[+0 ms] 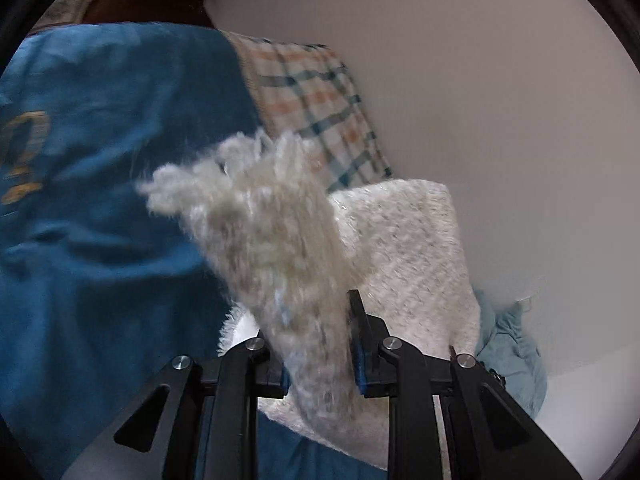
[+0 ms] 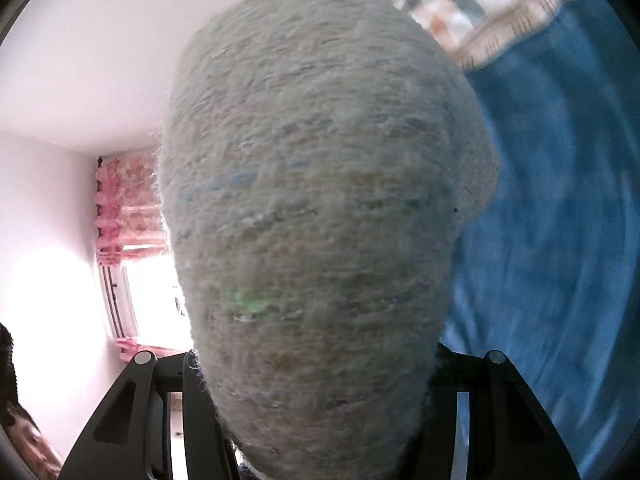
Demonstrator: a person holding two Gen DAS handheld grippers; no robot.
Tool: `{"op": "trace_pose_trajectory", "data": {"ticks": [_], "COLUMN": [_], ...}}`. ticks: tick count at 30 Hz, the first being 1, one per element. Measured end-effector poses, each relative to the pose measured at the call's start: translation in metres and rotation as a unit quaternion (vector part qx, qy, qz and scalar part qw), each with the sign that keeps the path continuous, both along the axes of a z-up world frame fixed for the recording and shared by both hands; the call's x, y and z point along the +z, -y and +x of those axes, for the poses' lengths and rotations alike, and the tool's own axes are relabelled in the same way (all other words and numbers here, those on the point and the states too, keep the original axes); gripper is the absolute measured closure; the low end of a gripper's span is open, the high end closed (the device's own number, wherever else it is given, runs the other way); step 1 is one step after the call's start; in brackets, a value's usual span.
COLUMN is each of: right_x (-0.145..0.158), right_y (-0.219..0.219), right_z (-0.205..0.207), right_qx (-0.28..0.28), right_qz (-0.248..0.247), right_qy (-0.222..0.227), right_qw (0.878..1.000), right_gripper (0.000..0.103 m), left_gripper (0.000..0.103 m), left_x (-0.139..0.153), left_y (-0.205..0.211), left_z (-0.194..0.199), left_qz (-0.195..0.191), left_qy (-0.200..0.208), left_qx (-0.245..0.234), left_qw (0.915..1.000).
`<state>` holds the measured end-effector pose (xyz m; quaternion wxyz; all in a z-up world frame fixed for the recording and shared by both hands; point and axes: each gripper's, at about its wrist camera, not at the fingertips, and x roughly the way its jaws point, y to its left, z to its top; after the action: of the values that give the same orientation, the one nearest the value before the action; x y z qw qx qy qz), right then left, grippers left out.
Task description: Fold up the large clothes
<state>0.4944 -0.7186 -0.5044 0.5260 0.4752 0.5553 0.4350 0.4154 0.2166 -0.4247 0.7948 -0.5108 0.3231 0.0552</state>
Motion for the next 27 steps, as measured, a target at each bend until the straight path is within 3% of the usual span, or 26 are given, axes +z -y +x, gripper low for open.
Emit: {"op": "trace_pose_trajectory", "data": {"ticks": [5,9,11,14,16,17,21,24,26,27], "right_x": [-0.057,-0.104,-0.124,-0.126,-0.124,-0.119,-0.087,-0.041,-0.009,0.011], "right_y": [0.028,0.050,0.062,0.095,0.093,0.084,0.084,0.087,0.084,0.078], "right_z": [0.091,0.121,0.131,0.126,0.117,0.096,0.102,0.079,0.056,0.040], "right_qx": [-0.002,0.009,0.024,0.047,0.057,0.061,0.044,0.018,0.007,0.000], "right_qz": [-0.006,-0.033,-0.044,-0.049,-0.060,-0.073,-0.176,-0.325,-0.431,-0.501], "right_qy": [-0.001,-0.024,-0.035,-0.036,-0.044,-0.043,-0.019,0.041,0.091,0.125], "right_qw": [1.000,0.999,0.998,0.997,0.996,0.995,0.983,0.945,0.898,0.857], "right_gripper": [0.049,0.048,0.046,0.041,0.038,0.035,0.018,0.013,0.012,0.011], "left_gripper": [0.084,0.084,0.084,0.084,0.084,0.084,0.079,0.078,0.078,0.076], "left_x": [-0.069,-0.126,-0.136,-0.142,-0.142,-0.141,-0.130,-0.104,-0.087,-0.076], "left_y": [0.014,0.034,0.045,0.054,0.056,0.058,0.056,0.056,0.061,0.065], "left_z": [0.082,0.120,0.122,0.114,0.103,0.098,0.097,0.096,0.095,0.093], "left_qz": [-0.016,-0.011,0.002,0.009,0.003,0.001,0.033,0.108,0.169,0.200], "left_qy": [0.001,-0.036,-0.044,-0.048,-0.053,-0.057,-0.088,-0.114,-0.133,-0.139], "left_qx": [-0.026,-0.064,-0.085,-0.098,-0.095,-0.095,-0.101,-0.123,-0.137,-0.144], "left_qw": [0.9995,0.9972,0.9955,0.9940,0.9941,0.9939,0.9905,0.9799,0.9670,0.9592]}}
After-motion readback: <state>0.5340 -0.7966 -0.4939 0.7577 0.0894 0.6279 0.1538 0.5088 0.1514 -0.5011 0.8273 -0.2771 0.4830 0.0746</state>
